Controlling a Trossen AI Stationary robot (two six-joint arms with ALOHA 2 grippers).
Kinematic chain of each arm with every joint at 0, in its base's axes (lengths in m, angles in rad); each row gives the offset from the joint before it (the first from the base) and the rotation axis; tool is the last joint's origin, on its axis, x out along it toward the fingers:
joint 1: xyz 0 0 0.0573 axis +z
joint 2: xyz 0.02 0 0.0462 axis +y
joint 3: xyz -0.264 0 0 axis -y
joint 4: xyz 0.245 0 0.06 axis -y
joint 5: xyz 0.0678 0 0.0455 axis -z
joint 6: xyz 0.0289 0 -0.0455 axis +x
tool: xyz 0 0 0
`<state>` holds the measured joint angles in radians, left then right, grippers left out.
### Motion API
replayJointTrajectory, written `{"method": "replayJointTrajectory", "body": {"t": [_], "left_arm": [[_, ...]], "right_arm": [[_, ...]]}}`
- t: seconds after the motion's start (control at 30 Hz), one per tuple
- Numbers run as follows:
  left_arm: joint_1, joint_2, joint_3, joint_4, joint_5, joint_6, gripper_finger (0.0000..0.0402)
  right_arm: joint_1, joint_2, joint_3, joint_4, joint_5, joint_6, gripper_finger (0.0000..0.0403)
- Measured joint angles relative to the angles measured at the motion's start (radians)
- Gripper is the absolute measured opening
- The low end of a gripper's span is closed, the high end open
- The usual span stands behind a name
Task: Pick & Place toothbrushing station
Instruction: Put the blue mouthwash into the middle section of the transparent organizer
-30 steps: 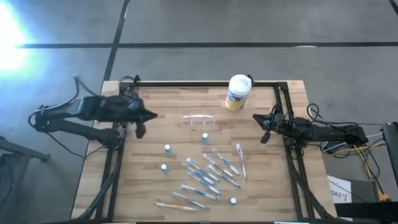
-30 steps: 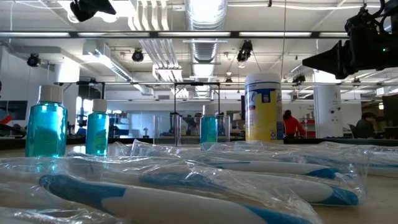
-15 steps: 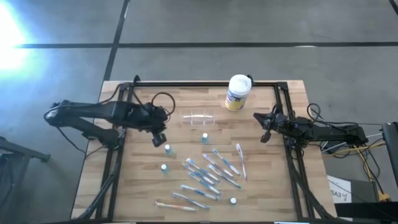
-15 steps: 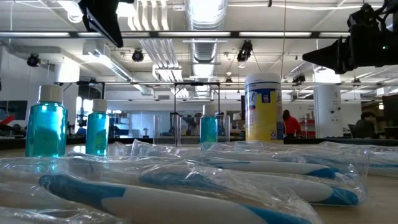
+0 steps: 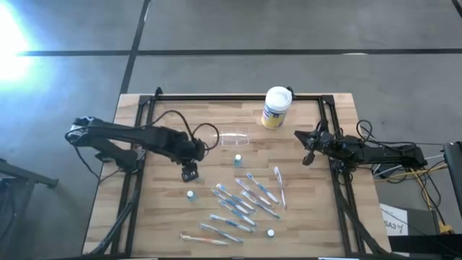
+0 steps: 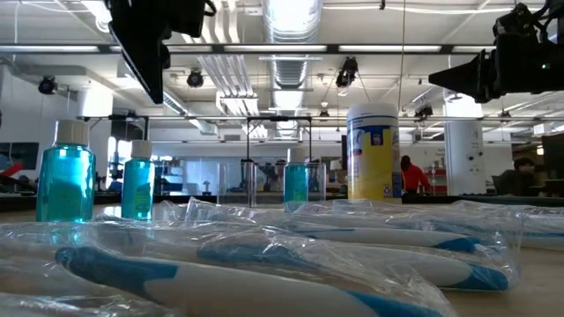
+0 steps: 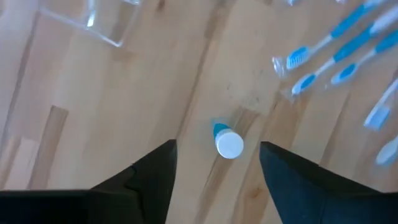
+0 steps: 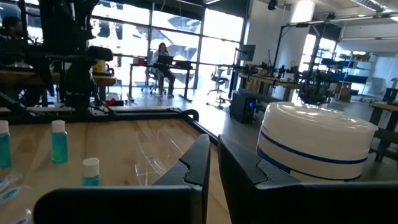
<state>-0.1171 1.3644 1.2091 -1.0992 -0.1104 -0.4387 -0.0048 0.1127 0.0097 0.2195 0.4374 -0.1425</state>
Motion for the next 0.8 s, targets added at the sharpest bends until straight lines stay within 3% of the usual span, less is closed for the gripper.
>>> {"method": "replayJointTrajectory", "body": {"t": [0.2,0.5,0.8], "left_arm": [[-0.013,0.066,-0.001,0.0,0.011,0.015,0.0239],[-0.013,0.149,-0.001,0.0,0.111,-0.104,0.0238],[-0.013,0.222,-0.002,0.001,0.119,-0.219,0.0238]], "right_arm": [[0.0,0.0,0.0,0.0,0.0,0.0,0.0031],[0.0,0.0,0.0,0.0,0.001,0.002,0.0031],[0.0,0.0,0.0,0.001,0.001,0.008,0.0031]]}}
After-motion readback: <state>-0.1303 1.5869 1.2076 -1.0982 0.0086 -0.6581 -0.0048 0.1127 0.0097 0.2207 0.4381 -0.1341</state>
